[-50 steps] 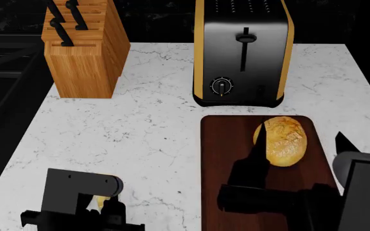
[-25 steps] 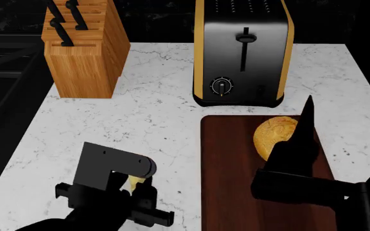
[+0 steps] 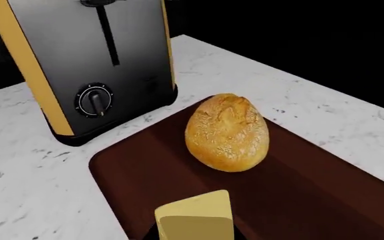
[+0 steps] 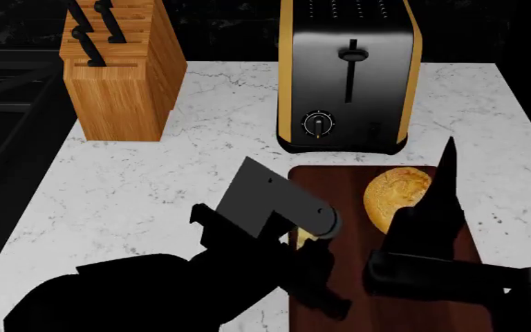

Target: Place the bread and cheese on the cutting board.

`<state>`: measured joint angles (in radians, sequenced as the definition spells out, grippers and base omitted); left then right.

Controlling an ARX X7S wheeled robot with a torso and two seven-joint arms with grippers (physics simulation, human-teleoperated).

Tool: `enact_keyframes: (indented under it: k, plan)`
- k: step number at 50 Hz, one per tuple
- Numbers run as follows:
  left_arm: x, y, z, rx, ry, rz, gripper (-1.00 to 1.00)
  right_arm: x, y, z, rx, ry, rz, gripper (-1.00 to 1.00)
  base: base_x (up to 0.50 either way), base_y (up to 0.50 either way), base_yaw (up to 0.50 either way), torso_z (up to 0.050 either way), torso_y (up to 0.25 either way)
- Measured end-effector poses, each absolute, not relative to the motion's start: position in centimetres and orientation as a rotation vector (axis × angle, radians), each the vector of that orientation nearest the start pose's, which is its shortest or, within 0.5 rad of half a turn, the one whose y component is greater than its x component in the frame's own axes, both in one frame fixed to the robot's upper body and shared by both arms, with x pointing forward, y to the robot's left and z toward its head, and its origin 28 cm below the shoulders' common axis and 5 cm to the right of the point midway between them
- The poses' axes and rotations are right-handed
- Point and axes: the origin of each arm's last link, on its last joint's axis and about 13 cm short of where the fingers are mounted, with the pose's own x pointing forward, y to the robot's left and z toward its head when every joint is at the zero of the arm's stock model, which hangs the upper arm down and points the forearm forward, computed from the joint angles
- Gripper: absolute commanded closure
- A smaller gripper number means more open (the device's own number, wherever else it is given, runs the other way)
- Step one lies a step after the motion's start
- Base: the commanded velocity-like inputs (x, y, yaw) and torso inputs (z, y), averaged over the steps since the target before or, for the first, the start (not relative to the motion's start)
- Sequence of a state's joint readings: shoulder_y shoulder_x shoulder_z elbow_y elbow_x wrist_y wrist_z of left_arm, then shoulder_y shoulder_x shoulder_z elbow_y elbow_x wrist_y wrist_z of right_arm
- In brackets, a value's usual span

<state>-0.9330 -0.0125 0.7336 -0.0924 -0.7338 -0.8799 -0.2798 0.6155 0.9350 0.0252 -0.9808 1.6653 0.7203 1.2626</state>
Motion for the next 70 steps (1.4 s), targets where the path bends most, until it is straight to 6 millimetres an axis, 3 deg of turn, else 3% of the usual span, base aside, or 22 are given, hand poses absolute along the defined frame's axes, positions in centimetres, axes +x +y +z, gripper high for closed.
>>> enact_keyframes:
  k: [13, 28, 29, 43, 70]
  plan:
    - [30.3, 4.1, 15.1, 0.213, 0.345, -0.778, 1.0, 14.6, -13.0, 25.9, 0.045, -0.175, -0.097, -1.0, 0.0, 0.0, 0.0, 0.0, 0.0]
    - [30.1, 3.3, 13.5, 0.226, 0.389, -0.793, 1.0, 14.7, -12.9, 25.5, 0.04, -0.161, -0.093, -1.0, 0.0, 0.0, 0.0, 0.0, 0.0]
    - [30.1, 3.3, 13.6, 0.222, 0.392, -0.792, -1.0, 14.7, -12.8, 25.4, 0.04, -0.161, -0.094, -1.0, 0.0, 0.0, 0.0, 0.0, 0.0]
    - [30.4, 3.6, 13.7, 0.202, 0.406, -0.738, -1.0, 14.7, -12.7, 25.1, 0.042, -0.153, -0.093, -1.0, 0.0, 0.0, 0.0, 0.0, 0.0]
    - [27.7, 4.4, 16.3, 0.17, 0.338, -0.754, -1.0, 14.4, -13.3, 25.4, 0.044, -0.171, -0.124, -1.0, 0.0, 0.0, 0.0, 0.0, 0.0]
